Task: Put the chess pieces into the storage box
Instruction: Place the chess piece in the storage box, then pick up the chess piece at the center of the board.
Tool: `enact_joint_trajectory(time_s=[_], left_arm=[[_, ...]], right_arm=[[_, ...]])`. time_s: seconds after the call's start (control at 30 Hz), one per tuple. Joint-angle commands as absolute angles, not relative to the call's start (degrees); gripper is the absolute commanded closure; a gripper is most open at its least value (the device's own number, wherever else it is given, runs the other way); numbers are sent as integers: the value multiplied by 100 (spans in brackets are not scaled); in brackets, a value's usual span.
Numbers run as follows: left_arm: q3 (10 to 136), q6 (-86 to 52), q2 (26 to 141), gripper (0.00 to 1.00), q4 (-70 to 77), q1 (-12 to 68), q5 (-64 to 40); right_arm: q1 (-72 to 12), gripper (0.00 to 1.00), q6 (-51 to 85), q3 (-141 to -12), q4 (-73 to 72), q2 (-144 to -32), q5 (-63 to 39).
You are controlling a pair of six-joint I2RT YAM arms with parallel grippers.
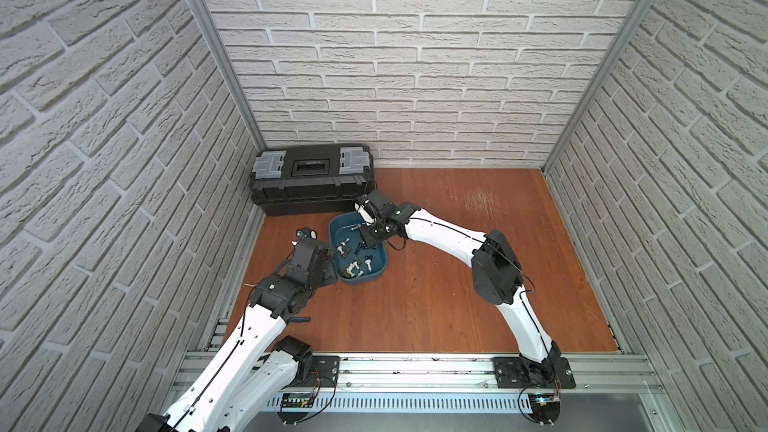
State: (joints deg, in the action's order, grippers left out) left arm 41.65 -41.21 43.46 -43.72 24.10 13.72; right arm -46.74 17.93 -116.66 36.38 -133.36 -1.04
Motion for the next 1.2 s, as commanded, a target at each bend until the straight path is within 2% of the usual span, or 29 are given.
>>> enact_joint_trajectory(time_s=[0.0, 0.2, 0.37, 0.53, 0.77, 0.97, 1.17], left_arm=[[4089, -4167, 4208, 60, -4457, 2380, 1345], [4038, -4179, 3941, 60, -4623, 2373, 1322], [3990, -4228, 3831, 60, -4588, 2375, 1298], [3990, -4192, 3947, 60, -4496, 2373, 1253], [4016, -3991, 4553, 60, -3993, 2450, 1044], [4182, -3796, 5461, 60, -3179, 2885, 896], [4897, -3405, 6816, 60, -2552, 3639, 937]], right_arm=[[-4754, 77, 1532, -12062, 3250, -13600, 7], [-4750, 74, 1464, -12542, 3027, -14036, 164], [-4745, 56, 1416, -12621, 2975, -13962, 286], [-4738, 52, 1454, -12380, 3450, -13458, 449], [-4330, 52, 2140, -9645, 3090, -11120, 807], [-3319, 52, 2789, -7591, 3917, -9300, 1229], [-2144, 52, 3151, -5948, 4397, -7730, 1476]])
